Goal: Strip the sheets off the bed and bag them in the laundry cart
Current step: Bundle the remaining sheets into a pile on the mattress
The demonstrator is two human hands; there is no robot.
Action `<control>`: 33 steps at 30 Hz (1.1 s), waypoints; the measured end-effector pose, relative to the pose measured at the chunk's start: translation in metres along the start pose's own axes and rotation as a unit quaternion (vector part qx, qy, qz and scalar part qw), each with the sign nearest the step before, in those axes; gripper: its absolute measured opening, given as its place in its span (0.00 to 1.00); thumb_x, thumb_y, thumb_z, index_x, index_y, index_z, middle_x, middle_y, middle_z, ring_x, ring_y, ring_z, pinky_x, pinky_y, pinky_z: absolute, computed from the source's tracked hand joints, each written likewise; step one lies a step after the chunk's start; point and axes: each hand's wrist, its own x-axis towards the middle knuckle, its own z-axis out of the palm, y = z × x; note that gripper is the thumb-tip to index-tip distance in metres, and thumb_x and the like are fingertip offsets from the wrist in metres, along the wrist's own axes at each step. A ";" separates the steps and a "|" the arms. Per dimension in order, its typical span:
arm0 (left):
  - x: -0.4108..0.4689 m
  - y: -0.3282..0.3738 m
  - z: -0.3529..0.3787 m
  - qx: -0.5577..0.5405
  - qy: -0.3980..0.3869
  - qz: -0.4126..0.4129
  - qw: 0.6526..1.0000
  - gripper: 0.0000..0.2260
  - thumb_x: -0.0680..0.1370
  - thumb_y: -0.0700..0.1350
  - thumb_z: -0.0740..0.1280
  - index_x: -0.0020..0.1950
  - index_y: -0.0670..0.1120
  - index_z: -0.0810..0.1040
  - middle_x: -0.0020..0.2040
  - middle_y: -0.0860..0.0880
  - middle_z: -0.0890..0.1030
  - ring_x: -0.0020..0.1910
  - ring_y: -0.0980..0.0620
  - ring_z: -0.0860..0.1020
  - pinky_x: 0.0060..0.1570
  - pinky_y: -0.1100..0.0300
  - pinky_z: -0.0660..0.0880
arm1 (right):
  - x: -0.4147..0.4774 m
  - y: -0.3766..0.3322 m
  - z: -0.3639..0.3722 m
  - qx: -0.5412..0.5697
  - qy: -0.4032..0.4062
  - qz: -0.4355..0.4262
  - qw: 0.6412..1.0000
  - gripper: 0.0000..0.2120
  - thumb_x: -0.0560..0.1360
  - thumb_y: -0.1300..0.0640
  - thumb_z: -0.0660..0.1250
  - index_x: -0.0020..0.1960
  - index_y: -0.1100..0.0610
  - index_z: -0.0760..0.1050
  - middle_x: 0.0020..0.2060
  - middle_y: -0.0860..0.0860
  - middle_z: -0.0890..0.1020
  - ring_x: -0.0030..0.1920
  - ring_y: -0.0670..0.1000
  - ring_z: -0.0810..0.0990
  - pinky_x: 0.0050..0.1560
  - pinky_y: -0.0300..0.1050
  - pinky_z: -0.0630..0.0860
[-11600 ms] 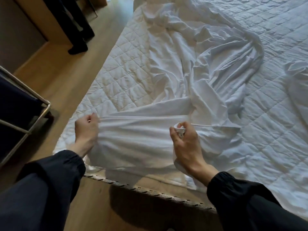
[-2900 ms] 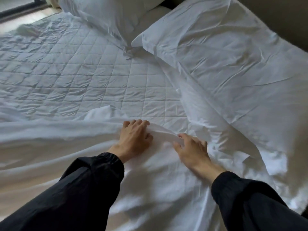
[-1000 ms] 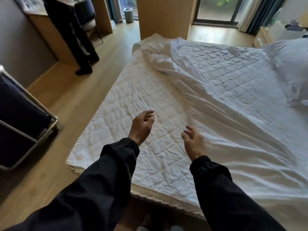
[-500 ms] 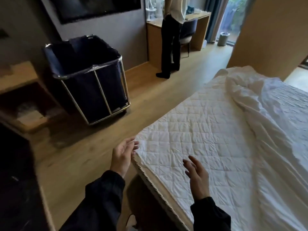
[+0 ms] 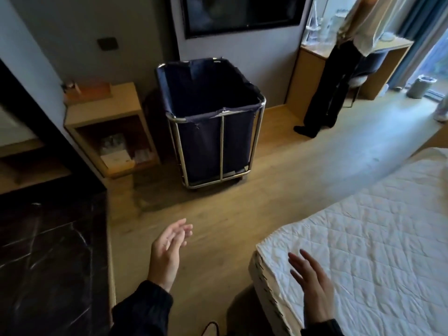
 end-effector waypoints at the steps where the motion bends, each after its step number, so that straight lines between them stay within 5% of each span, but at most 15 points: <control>1: 0.018 0.003 -0.009 -0.001 0.005 0.001 1.000 0.14 0.74 0.52 0.64 0.57 0.49 0.79 0.51 0.48 0.84 0.52 0.49 0.81 0.53 0.53 0.75 | 0.007 -0.005 0.018 0.006 0.001 -0.002 1.000 0.10 0.78 0.53 0.64 0.58 0.55 0.77 0.47 0.54 0.85 0.55 0.55 0.82 0.51 0.45 0.81; 3: 0.053 0.007 -0.021 -0.008 0.020 -0.001 1.000 0.12 0.76 0.50 0.64 0.57 0.49 0.79 0.51 0.48 0.84 0.53 0.48 0.81 0.52 0.54 0.75 | 0.022 -0.015 0.049 0.013 0.007 0.001 1.000 0.27 0.65 0.34 0.71 0.55 0.53 0.78 0.47 0.55 0.85 0.53 0.53 0.83 0.50 0.42 0.81; 5: 0.088 0.008 -0.023 -0.014 0.027 0.003 1.000 0.08 0.80 0.44 0.64 0.57 0.48 0.79 0.51 0.47 0.84 0.53 0.47 0.81 0.51 0.55 0.75 | 0.043 -0.020 0.073 0.013 0.018 0.009 1.000 0.39 0.51 0.27 0.74 0.52 0.52 0.79 0.48 0.56 0.85 0.51 0.51 0.84 0.51 0.43 0.80; 9: 0.161 0.008 -0.002 -0.013 0.002 -0.012 1.000 0.07 0.80 0.44 0.64 0.56 0.50 0.78 0.52 0.46 0.84 0.53 0.46 0.81 0.53 0.51 0.74 | 0.096 -0.019 0.104 0.028 0.048 0.014 0.998 0.25 0.61 0.35 0.73 0.49 0.52 0.81 0.51 0.57 0.84 0.53 0.52 0.83 0.51 0.41 0.80; 12: 0.222 0.010 0.032 0.001 -0.028 -0.016 0.999 0.13 0.75 0.51 0.63 0.57 0.49 0.78 0.52 0.46 0.83 0.53 0.47 0.81 0.54 0.49 0.75 | 0.150 -0.014 0.115 0.046 0.092 0.009 0.995 0.09 0.78 0.55 0.65 0.56 0.56 0.78 0.49 0.57 0.85 0.55 0.55 0.82 0.50 0.41 0.80; 14: 0.266 0.016 0.062 0.013 -0.052 -0.010 0.998 0.14 0.74 0.51 0.62 0.57 0.50 0.78 0.52 0.46 0.83 0.53 0.48 0.81 0.55 0.49 0.76 | 0.190 -0.016 0.122 0.049 0.115 -0.001 0.992 0.10 0.79 0.63 0.62 0.59 0.59 0.76 0.47 0.55 0.85 0.55 0.56 0.82 0.52 0.44 0.79; 24: 0.456 0.058 0.228 0.025 -0.152 -0.006 0.988 0.08 0.81 0.42 0.61 0.56 0.47 0.78 0.52 0.44 0.83 0.54 0.45 0.80 0.55 0.46 0.75 | 0.387 -0.087 0.138 0.092 0.194 -0.045 0.976 0.14 0.80 0.61 0.60 0.65 0.62 0.72 0.51 0.56 0.83 0.56 0.53 0.81 0.53 0.41 0.78; 30: 0.547 0.082 0.358 0.019 -0.234 -0.008 0.972 0.13 0.74 0.49 0.61 0.55 0.49 0.78 0.52 0.45 0.83 0.52 0.47 0.81 0.53 0.50 0.75 | 0.496 -0.118 0.118 0.102 0.258 -0.045 0.960 0.15 0.80 0.60 0.60 0.66 0.61 0.72 0.53 0.56 0.82 0.57 0.53 0.80 0.57 0.44 0.76; 33: 0.589 0.087 0.438 0.005 -0.273 -0.007 0.962 0.07 0.80 0.42 0.61 0.53 0.47 0.78 0.50 0.44 0.83 0.49 0.47 0.80 0.51 0.51 0.74 | 0.556 -0.136 0.101 0.102 0.287 -0.038 0.952 0.12 0.80 0.60 0.61 0.63 0.57 0.73 0.52 0.54 0.83 0.57 0.52 0.80 0.58 0.43 0.76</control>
